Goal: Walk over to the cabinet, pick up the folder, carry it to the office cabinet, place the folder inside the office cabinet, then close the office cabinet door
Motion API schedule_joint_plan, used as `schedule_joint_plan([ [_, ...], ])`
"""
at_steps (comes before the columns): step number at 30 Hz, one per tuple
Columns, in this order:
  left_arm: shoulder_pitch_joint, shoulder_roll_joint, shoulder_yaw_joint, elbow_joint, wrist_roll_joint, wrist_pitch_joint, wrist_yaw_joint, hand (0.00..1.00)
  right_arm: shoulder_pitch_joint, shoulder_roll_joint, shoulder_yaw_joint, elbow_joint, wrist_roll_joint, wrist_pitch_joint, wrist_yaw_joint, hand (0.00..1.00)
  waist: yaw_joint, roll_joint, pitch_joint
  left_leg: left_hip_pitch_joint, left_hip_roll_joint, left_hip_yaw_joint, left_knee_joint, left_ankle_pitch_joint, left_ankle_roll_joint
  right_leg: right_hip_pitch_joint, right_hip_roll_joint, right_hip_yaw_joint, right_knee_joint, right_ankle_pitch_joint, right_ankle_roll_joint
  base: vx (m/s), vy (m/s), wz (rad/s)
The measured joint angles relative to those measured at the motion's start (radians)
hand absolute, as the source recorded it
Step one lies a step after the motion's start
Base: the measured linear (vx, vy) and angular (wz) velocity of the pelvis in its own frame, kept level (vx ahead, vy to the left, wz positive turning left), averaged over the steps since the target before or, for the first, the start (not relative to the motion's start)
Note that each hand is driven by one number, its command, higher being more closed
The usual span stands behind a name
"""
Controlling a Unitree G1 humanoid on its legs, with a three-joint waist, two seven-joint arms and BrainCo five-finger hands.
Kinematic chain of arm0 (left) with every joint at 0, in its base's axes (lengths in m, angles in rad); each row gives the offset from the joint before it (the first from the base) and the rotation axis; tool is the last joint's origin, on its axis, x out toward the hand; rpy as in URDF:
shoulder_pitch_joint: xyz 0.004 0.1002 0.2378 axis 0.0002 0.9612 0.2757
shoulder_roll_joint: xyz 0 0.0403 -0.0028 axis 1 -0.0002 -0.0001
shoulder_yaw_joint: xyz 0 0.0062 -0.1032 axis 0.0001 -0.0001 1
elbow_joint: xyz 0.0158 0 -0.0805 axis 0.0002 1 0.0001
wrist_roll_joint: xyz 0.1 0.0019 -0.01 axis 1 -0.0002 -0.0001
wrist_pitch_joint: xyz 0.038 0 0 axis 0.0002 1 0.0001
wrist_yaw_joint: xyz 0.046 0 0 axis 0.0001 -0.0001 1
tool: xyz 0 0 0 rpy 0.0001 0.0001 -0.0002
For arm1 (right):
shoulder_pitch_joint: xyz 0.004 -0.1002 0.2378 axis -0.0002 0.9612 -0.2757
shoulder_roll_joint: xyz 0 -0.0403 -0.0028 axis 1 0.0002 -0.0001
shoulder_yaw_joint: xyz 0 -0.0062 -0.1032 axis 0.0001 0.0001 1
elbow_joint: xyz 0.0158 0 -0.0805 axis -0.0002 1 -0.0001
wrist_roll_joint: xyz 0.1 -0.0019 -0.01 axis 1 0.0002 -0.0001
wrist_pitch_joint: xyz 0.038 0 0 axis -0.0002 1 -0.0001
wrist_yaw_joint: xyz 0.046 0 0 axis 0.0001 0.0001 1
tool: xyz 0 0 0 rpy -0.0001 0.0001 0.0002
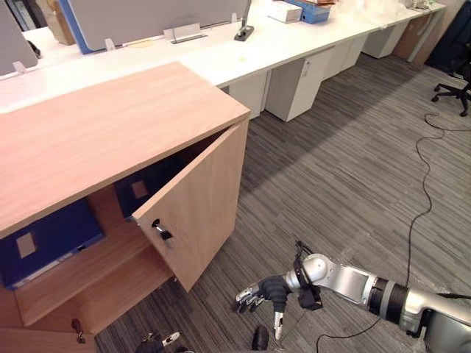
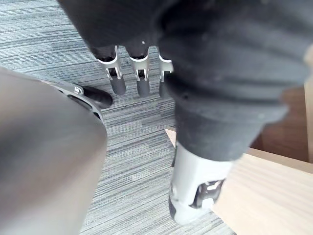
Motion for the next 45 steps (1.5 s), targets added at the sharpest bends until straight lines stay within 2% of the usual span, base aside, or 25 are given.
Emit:
schedule_joint_plan([
  [5, -0.013, -0.001, -0.001, 0.006, 0.000, 0.000, -0.001, 0.00, 0.075, 0.138, -0.059, 0.188, -0.040, -0.011, -0.050, 0.00, 0.031, 0.000, 0.000, -0.016, -0.010, -0.068, -0.011, 0.023, -0.001, 0.014, -0.018, -0.067, 0.000, -0.003, 0.004, -0.04, 0.020, 0.40],
  [9, -0.011, -0.009, -0.008, 0.003, -0.016, -0.002, 0.003, 0.00, 0.227, 0.325, -0.388, 0.547, -0.130, -0.030, -0.167, 0.00, 0.041, 0.012, 0.013, -0.034, -0.048, -0.199, -0.014, 0.038, 0.016, 0.066, -0.061, -0.195, 0.013, -0.034, 0.037, 0.02, 0.065, 0.95],
  [11, -0.010, -0.016, -0.019, -0.007, -0.034, -0.006, 0.006, 0.00, 0.273, 0.382, -0.579, 0.706, -0.241, -0.044, -0.266, 0.00, 0.041, 0.027, 0.041, -0.039, -0.090, -0.289, 0.032, 0.015, 0.046, 0.066, -0.136, -0.266, 0.179, -0.136, 0.057, 0.02, 0.174, 1.35],
  [12, -0.010, -0.014, -0.028, -0.006, -0.034, -0.008, 0.010, 0.00, 0.313, 0.398, -0.693, 0.763, -0.302, -0.050, -0.313, 0.00, 0.033, 0.028, 0.049, -0.057, -0.136, -0.355, 0.070, 0.002, 0.054, 0.046, -0.214, -0.307, 0.335, -0.216, 0.045, 0.04, 0.179, 1.58],
  [13, -0.007, -0.010, -0.041, -0.005, -0.028, -0.007, 0.020, 0.00, 0.342, 0.416, -0.810, 0.818, -0.391, -0.053, -0.372, 0.00, 0.026, 0.030, 0.064, -0.053, -0.168, -0.416, 0.087, -0.005, 0.069, 0.040, -0.264, -0.273, 0.449, -0.239, 0.025, 0.06, 0.152, 1.60],
  [14, -0.003, -0.010, -0.043, -0.005, -0.024, -0.005, 0.024, 0.00, 0.352, 0.427, -0.866, 0.852, -0.420, -0.053, -0.399, 0.00, 0.024, 0.039, 0.070, -0.052, -0.176, -0.442, 0.090, -0.004, 0.072, 0.030, -0.271, -0.220, 0.493, -0.235, 0.013, 0.08, 0.117, 1.31],
  [15, 0.011, -0.007, -0.045, -0.008, -0.017, -0.002, 0.028, 0.00, 0.367, 0.444, -0.942, 0.900, -0.457, -0.054, -0.431, 0.00, 0.020, 0.056, 0.077, -0.056, -0.179, -0.484, 0.094, -0.001, 0.076, -0.003, -0.250, -0.094, 0.537, -0.251, -0.004, 0.09, 0.070, 1.28],
  [17, 0.016, 0.014, -0.044, -0.014, 0.014, 0.003, 0.053, 0.00, 0.393, 0.506, -1.097, 0.984, -0.571, -0.045, -0.533, 0.00, 0.004, 0.052, 0.089, -0.114, -0.191, -0.615, 0.131, 0.008, 0.065, -0.026, -0.081, 0.311, 0.489, -0.347, 0.027, 0.12, -0.064, 1.64],
  [19, -0.001, 0.009, -0.032, -0.015, 0.036, 0.006, 0.068, 0.00, 0.437, 0.536, -1.171, 1.005, -0.599, -0.032, -0.593, 0.00, 0.001, 0.027, 0.093, -0.147, -0.227, -0.694, 0.142, 0.026, 0.036, -0.012, -0.025, 0.489, 0.426, -0.361, 0.037, 0.09, -0.232, 1.57],
  [20, -0.004, -0.008, -0.005, -0.016, 0.056, 0.006, 0.074, 0.00, 0.461, 0.553, -1.214, 1.007, -0.595, -0.029, -0.626, 0.00, 0.003, 0.026, 0.092, -0.159, -0.248, -0.724, 0.160, 0.020, 0.025, 0.028, -0.038, 0.480, 0.399, -0.403, 0.055, 0.10, -0.310, 1.25],
  [23, -0.010, -0.048, 0.071, -0.021, 0.068, 0.007, 0.094, 0.00, 0.494, 0.591, -1.279, 0.989, -0.582, -0.019, -0.664, 0.00, -0.002, 0.044, 0.090, -0.166, -0.211, -0.697, 0.200, -0.005, 0.013, 0.059, -0.014, 0.385, 0.385, -0.408, 0.047, 0.05, -0.233, 0.69],
  [28, -0.025, -0.091, 0.134, -0.099, 0.061, -0.002, 0.098, 0.00, 0.538, 0.624, -1.349, 0.957, -0.574, -0.015, -0.683, 0.00, 0.009, 0.030, 0.088, -0.232, -0.190, -0.754, 0.264, -0.017, -0.030, 0.097, 0.032, 0.249, 0.354, -0.407, 0.037, 0.03, -0.159, 0.66],
  [29, -0.031, -0.096, 0.133, -0.101, 0.061, -0.002, 0.098, 0.00, 0.540, 0.629, -1.366, 0.957, -0.566, -0.015, -0.685, 0.00, 0.006, 0.027, 0.090, -0.249, -0.197, -0.745, 0.269, -0.002, -0.029, 0.099, 0.030, 0.227, 0.354, -0.406, 0.037, 0.03, -0.084, 1.11],
  [31, -0.048, -0.107, 0.140, -0.123, 0.058, -0.008, 0.098, 0.00, 0.542, 0.654, -1.430, 0.949, -0.548, -0.010, -0.693, 0.00, -0.006, 0.001, 0.110, -0.290, -0.175, -0.531, 0.281, 0.029, 0.040, 0.122, 0.003, 0.119, 0.344, -0.402, 0.023, -0.02, -0.043, 1.22],
  [33, -0.054, -0.111, 0.171, -0.131, 0.050, -0.009, 0.099, 0.00, 0.542, 0.655, -1.437, 0.936, -0.544, -0.010, -0.701, 0.00, -0.008, 0.009, 0.121, -0.331, -0.031, -0.147, 0.536, -0.096, 0.070, 0.154, -0.002, 0.069, 0.347, -0.407, 0.010, 0.00, -0.007, 0.72],
  [35, -0.047, -0.111, 0.170, -0.131, 0.059, -0.009, 0.098, 0.00, 0.542, 0.669, -1.479, 0.918, -0.533, -0.010, -0.704, 0.00, -0.010, 0.024, 0.114, -0.311, 0.076, 0.055, 0.661, -0.191, 0.082, 0.161, -0.006, 0.036, 0.361, -0.414, 0.018, 0.06, 0.079, 0.44],
  [36, -0.049, -0.110, 0.162, -0.131, 0.061, -0.009, 0.098, 0.00, 0.540, 0.677, -1.509, 0.917, -0.522, -0.011, -0.707, 0.00, -0.012, 0.034, 0.111, -0.314, 0.090, 0.095, 0.652, -0.208, 0.084, 0.156, -0.007, 0.027, 0.377, -0.425, 0.026, 0.06, 0.144, 0.83],
  [37, -0.062, -0.096, 0.130, -0.111, 0.070, -0.009, 0.096, 0.00, 0.531, 0.703, -1.593, 0.921, -0.494, -0.011, -0.713, 0.00, -0.021, 0.027, 0.110, -0.312, 0.031, 0.093, 0.573, -0.224, 0.131, 0.123, -0.019, 0.021, 0.401, -0.460, 0.042, 0.00, 0.116, 0.96],
  [38, -0.070, -0.083, 0.110, -0.097, 0.075, -0.009, 0.095, 0.00, 0.530, 0.708, -1.612, 0.936, -0.481, -0.009, -0.715, 0.00, -0.027, 0.014, 0.109, -0.308, -0.013, 0.073, 0.520, -0.193, 0.137, 0.123, -0.026, 0.027, 0.384, -0.462, 0.038, -0.02, 0.074, 1.54],
  [39, -0.076, -0.066, 0.085, -0.068, 0.084, -0.007, 0.094, 0.00, 0.533, 0.711, -1.649, 0.967, -0.463, -0.011, -0.721, 0.00, -0.044, -0.011, 0.099, -0.262, -0.099, 0.056, 0.375, -0.133, 0.119, 0.131, -0.040, 0.045, 0.309, -0.445, 0.012, -0.05, 0.013, 1.52],
  [40, -0.065, -0.060, 0.091, -0.053, 0.086, -0.007, 0.092, 0.00, 0.536, 0.710, -1.692, 0.991, -0.461, -0.012, -0.722, 0.00, -0.053, -0.005, 0.085, -0.252, -0.077, 0.124, 0.467, -0.185, 0.142, 0.156, -0.055, 0.029, 0.268, -0.388, 0.015, 0.00, 0.000, 1.28],
  [41, -0.048, -0.065, 0.087, -0.051, 0.088, -0.006, 0.092, 0.00, 0.535, 0.696, -1.715, 0.992, -0.455, -0.011, -0.722, 0.00, -0.049, 0.028, 0.074, -0.229, -0.051, 0.104, 0.450, -0.200, 0.118, 0.166, -0.038, 0.015, 0.269, -0.387, 0.019, 0.03, 0.043, 0.72],
  [42, -0.043, -0.061, 0.084, -0.043, 0.088, -0.005, 0.091, 0.00, 0.527, 0.690, -1.734, 0.993, -0.454, -0.011, -0.725, 0.00, -0.051, 0.040, 0.080, -0.201, -0.096, 0.065, 0.391, -0.191, 0.147, 0.182, -0.047, 0.013, 0.269, -0.384, 0.024, 0.08, 0.095, 0.59],
  [43, -0.035, -0.043, 0.053, -0.027, 0.091, -0.002, 0.088, 0.00, 0.529, 0.695, -1.735, 0.993, -0.445, -0.012, -0.723, 0.00, -0.058, 0.032, 0.078, -0.142, -0.157, 0.045, 0.234, -0.103, 0.162, 0.177, -0.082, -0.010, 0.263, -0.355, 0.016, 0.05, 0.093, 0.73],
  [45, -0.031, -0.035, 0.016, -0.026, 0.101, -0.002, 0.081, 0.00, 0.532, 0.696, -1.738, 1.000, -0.444, -0.011, -0.722, 0.00, -0.059, 0.035, 0.073, -0.102, -0.195, 0.016, 0.113, -0.032, 0.169, 0.179, -0.093, -0.011, 0.248, -0.323, 0.029, 0.02, 0.055, 0.63],
])
